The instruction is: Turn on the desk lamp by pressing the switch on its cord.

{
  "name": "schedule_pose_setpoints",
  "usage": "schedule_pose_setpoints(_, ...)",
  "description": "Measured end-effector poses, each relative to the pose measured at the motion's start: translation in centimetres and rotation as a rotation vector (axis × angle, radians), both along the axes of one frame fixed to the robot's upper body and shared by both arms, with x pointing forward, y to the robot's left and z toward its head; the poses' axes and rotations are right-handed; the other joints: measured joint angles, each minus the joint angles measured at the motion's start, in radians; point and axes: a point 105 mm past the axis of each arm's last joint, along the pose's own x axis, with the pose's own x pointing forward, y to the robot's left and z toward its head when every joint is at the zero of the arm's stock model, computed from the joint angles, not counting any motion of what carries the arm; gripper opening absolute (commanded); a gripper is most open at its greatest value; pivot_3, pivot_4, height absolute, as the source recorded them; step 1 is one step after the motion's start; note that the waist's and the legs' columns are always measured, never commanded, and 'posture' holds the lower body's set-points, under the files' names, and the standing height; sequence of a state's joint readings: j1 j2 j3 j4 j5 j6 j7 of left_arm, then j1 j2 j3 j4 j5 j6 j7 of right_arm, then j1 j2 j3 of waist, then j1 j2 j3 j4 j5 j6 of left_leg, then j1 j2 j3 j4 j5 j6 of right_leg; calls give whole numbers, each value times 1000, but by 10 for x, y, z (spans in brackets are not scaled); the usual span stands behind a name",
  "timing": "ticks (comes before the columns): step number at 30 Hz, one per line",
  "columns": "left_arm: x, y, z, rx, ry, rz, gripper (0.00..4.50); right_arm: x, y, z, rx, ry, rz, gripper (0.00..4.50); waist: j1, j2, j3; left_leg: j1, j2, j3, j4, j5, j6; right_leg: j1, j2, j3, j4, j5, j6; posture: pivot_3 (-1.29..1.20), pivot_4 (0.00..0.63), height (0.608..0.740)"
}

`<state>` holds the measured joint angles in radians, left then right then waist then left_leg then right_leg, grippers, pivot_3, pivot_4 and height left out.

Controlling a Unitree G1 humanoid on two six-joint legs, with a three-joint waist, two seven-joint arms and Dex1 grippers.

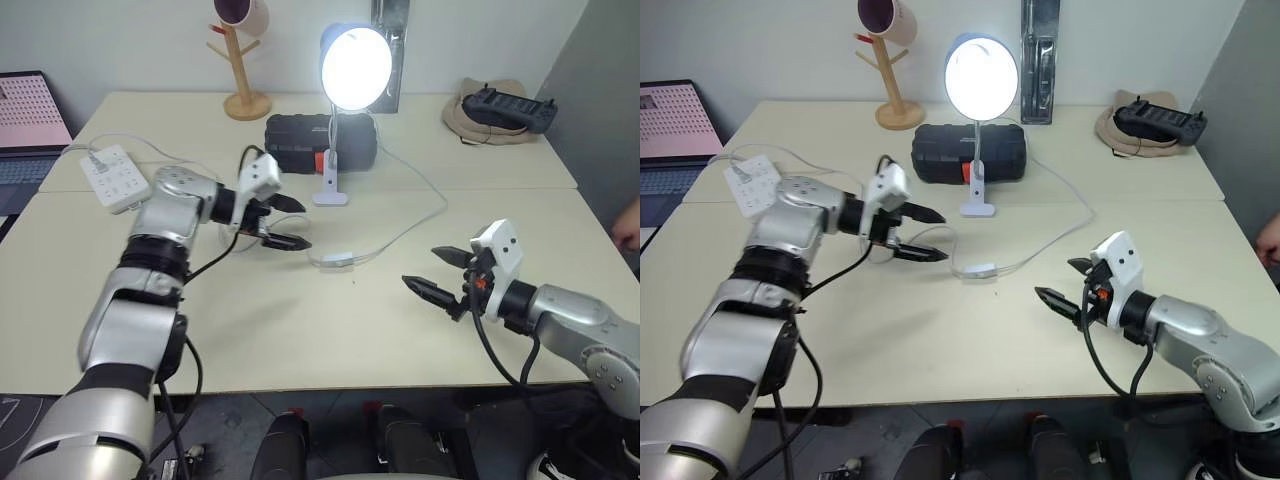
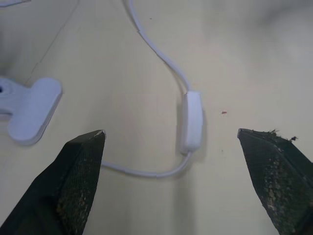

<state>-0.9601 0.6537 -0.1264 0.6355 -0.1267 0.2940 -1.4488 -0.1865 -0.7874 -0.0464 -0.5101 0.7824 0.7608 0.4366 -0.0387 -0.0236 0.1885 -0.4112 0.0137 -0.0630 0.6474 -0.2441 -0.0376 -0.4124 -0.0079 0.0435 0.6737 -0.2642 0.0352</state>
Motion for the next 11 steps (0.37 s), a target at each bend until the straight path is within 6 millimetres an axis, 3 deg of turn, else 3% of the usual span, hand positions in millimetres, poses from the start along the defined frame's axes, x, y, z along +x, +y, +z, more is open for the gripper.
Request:
schedule_pose_setpoints(3,-9,16,5,-25,-8,94,4489,6,-7,-5,-6,15,-12,4500,4,0,0,2,0,0,0,0,0,0,0,0,4,-1,-1,0,150,740)
schedule_pose_setpoints(6,-32,33,-5,-13,26,160,4489,11,-8,-6,-14,14,7,4500,5,0,0,6,1,0,0,0,0,2,0,0,6,-2,0,0,150,740)
schedule_pose_setpoints(11,-52,44,-12,-26,43,250,4489,12,-12,-11,-32,14,18,4500,11,0,0,11,0,0,0,0,0,7,0,0,6,-4,3,0,150,740)
